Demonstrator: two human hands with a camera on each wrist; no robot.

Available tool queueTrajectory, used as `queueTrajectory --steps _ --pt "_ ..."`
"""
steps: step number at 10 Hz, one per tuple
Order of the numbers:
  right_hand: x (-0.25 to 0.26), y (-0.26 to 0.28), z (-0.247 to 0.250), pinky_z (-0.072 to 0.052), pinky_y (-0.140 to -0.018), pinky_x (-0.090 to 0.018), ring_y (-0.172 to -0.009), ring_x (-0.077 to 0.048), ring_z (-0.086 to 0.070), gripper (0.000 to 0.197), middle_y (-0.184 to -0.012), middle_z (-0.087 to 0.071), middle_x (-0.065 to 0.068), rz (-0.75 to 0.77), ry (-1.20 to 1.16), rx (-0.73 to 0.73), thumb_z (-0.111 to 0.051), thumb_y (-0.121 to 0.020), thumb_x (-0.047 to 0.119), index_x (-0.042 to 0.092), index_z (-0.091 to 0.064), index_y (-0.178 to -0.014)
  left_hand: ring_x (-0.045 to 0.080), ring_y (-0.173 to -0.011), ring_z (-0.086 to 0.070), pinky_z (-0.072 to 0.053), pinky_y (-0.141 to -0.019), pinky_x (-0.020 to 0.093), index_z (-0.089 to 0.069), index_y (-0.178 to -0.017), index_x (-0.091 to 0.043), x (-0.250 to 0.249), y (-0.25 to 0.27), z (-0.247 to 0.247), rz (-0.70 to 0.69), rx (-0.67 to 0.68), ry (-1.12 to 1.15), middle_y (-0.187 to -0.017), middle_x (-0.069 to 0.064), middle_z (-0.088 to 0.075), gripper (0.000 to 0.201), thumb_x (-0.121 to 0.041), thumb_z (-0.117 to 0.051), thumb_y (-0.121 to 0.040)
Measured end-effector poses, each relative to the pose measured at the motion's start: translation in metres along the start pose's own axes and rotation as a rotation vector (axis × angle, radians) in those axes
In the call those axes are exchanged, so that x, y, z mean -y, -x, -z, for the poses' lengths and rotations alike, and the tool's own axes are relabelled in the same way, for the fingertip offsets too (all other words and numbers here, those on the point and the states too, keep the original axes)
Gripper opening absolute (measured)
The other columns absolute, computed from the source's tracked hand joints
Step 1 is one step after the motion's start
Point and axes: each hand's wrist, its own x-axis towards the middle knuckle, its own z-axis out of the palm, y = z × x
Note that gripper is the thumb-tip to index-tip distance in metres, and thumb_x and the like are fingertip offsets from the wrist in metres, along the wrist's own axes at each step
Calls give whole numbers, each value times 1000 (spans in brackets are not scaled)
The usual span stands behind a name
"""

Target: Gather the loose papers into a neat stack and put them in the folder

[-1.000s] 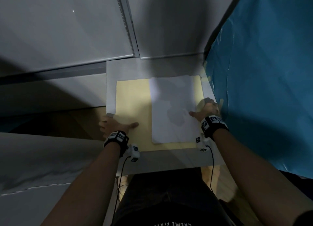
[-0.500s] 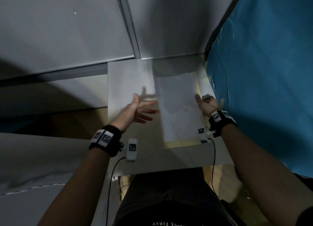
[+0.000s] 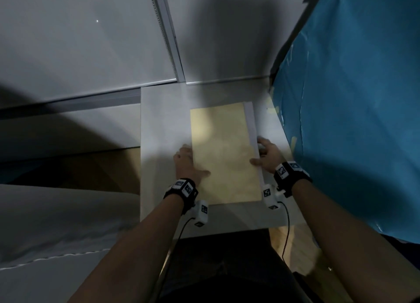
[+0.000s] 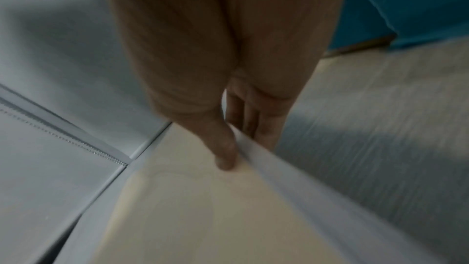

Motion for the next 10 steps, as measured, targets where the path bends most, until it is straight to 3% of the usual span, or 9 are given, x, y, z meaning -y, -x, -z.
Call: queueTrajectory --steps 1,2,3,4,6,7,8,9,10 --pt "-1 -7 -17 -60 -86 -35 -103 -30 -71 69 -121 -72 -19 -52 80 -132 -90 -71 2 5 -59 -134 21 -91 -68 -58 -67 20 -62 -114 -8 6 6 8 108 -20 165 -101 -2 -67 70 2 -101 -57" --pt "23 -16 -38 -60 -87 -36 -105 -32 -72 66 -121 -72 -20 -82 127 -77 -94 -71 14 -3 -65 -128 15 -83 -67 -49 -60 10 -68 -108 -10 16 1 28 105 -96 299 -92 -7 -68 57 9 -95 -63" --pt "55 -35 -66 -59 -88 -38 -108 -32 -70 62 -123 -70 -20 10 187 -13 -90 -77 19 -3 -62 -127 20 -91 -68 -57 -78 24 -69 -112 -13 31 -16 57 102 -186 254 -104 1 -70 56 1 -96 -66" --pt "85 -57 -97 -57 -95 -41 -116 -34 -66 66 -133 -64 -19 55 171 50 -85 -82 14 -1 -53 -138 31 -120 -67 -56 -104 39 -65 -140 -8 41 -32 82 138 -266 196 -131 13 -69 76 -7 -98 -71" --pt "102 -85 -133 -46 -74 -28 -91 -21 -59 44 -103 -60 -5 42 185 98 -84 -79 18 10 -61 -116 29 -140 -57 -47 -113 33 -60 -150 -14 50 -56 110 129 -246 223 -150 11 -62 67 -12 -85 -87" --pt "100 -85 -138 -47 -66 -27 -72 -20 -57 29 -91 -70 -18 54 187 114 -80 -77 6 -9 -66 -97 28 -145 -52 -45 -120 41 -57 -152 -15 57 -61 114 90 -186 250 -155 10 -57 73 -20 -89 -86" --pt "100 -83 -141 -49 -63 -29 -68 -21 -56 28 -86 -64 -15 45 216 69 -75 -70 10 -7 -61 -87 27 -144 -54 -46 -117 36 -60 -149 -19 55 -61 112 72 -191 236 -155 10 -58 69 -21 -89 -86" --pt "105 -75 -136 -50 -70 -30 -84 -24 -54 34 -110 -44 -5 53 352 77 -77 -80 21 11 -52 -101 24 -133 -59 -47 -102 27 -65 -141 -19 56 -60 111 31 -222 239 -149 10 -61 57 -17 -86 -89" --pt "100 -68 -123 -52 -99 -41 -117 -36 -56 61 -142 -36 -17 90 439 125 -76 -88 29 5 -51 -138 25 -143 -53 -44 -115 34 -70 -134 -19 52 -56 114 -2 -240 255 -153 9 -58 46 -15 -84 -91"
